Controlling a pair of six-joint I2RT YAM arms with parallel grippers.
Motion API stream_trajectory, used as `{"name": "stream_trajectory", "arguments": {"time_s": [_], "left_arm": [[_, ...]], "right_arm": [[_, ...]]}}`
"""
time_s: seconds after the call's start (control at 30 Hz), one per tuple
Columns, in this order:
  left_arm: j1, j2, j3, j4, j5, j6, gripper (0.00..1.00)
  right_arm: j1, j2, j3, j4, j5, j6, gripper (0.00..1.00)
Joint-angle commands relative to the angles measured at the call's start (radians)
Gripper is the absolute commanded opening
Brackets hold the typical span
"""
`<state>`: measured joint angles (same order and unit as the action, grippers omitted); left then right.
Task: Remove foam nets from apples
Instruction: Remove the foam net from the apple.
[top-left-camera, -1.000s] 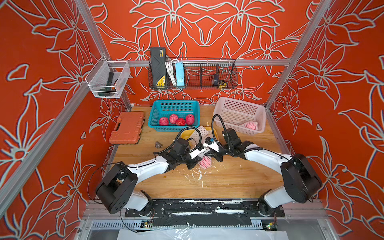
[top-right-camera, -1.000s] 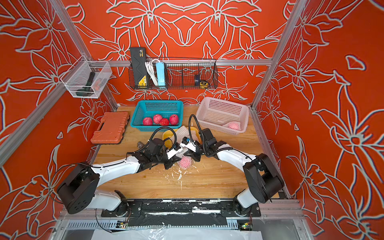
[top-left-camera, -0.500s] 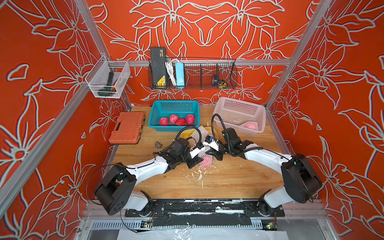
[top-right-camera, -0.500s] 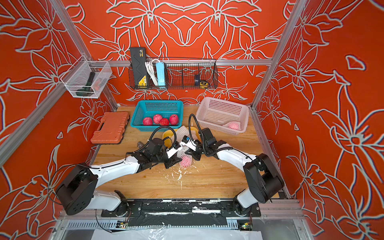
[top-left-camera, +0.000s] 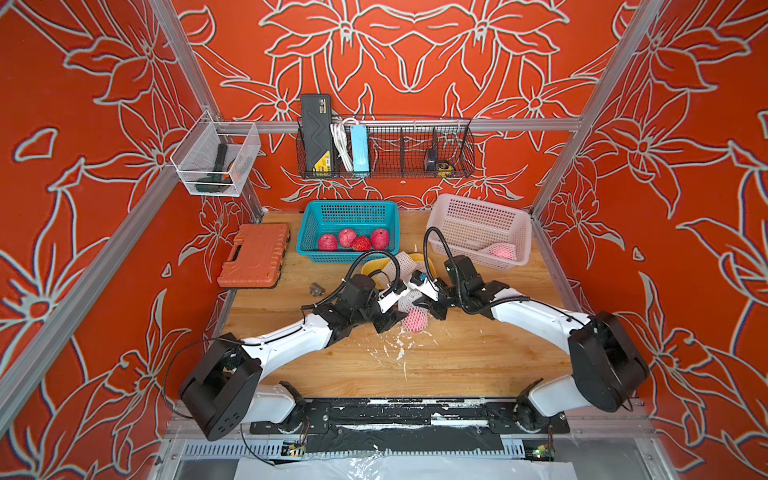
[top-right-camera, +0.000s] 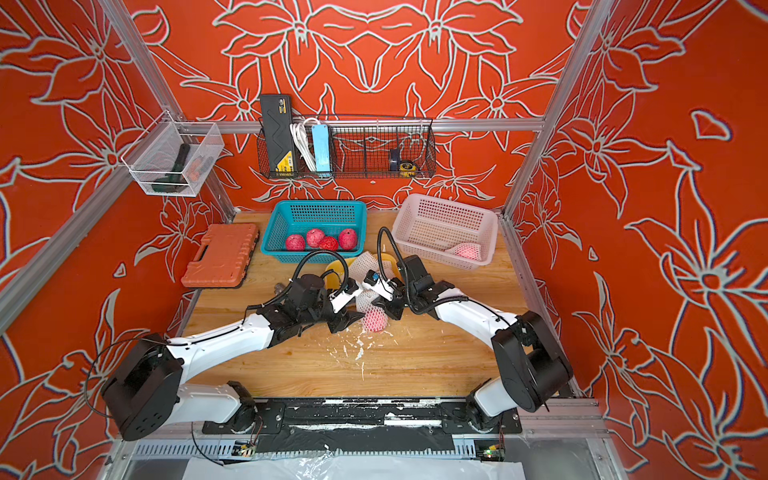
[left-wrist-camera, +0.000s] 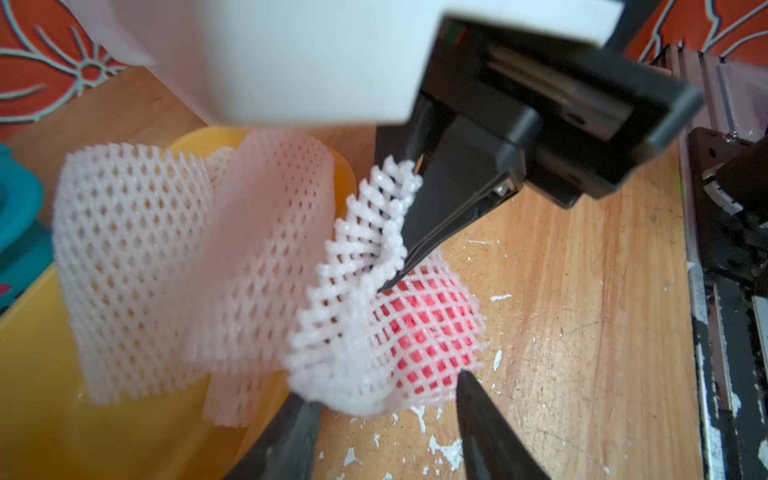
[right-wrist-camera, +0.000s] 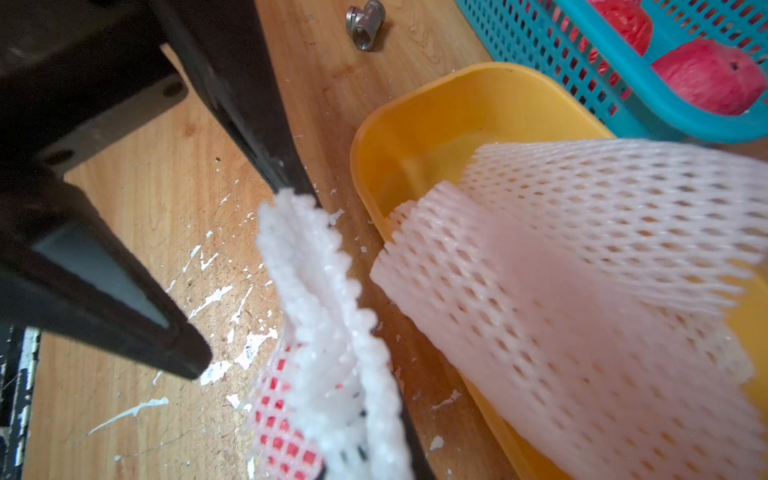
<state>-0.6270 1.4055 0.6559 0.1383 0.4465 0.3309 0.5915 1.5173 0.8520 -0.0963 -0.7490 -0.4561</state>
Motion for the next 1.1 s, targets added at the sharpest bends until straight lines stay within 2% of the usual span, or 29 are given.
{"name": "stream_trajectory", "arguments": {"time_s": [0.0, 0.17, 0.3, 0.47, 0.67, 0.87, 1.07], "left_arm": [[-0.01, -0.023, 0.04, 0.029, 0.05, 0.004, 0.08], [-0.01, -0.043, 0.034, 0.024, 0.038, -0.019, 0.1], [-0.01, -0.034, 0.037, 0.032, -0.01, -0.029, 0.17], [-0.01, -0.048, 0.039, 0.038, -0.063, -0.039, 0.38], [-0.01, -0.104, 0.012, 0.049, -0.108, -0.038, 0.51], [-0.009, -0.14, -0.012, 0.049, -0.122, -0.033, 0.54], [-0.009, -0.127, -0.022, 0.047, -0.098, -0.029, 0.54]], "right_arm": [[0.011, -0.011, 0.02, -0.027, 0.007, 0.01, 0.08], [0.013, -0.015, 0.027, -0.052, 0.03, 0.022, 0.08], [0.011, -0.008, 0.034, -0.054, 0.081, 0.028, 0.08], [0.011, -0.023, 0.038, -0.049, 0.149, 0.034, 0.08], [0.01, -0.065, 0.021, -0.034, 0.216, 0.03, 0.08], [-0.003, -0.098, -0.01, 0.004, 0.278, 0.056, 0.08], [-0.052, -0.097, -0.045, 0.071, 0.237, 0.118, 0.08]]}}
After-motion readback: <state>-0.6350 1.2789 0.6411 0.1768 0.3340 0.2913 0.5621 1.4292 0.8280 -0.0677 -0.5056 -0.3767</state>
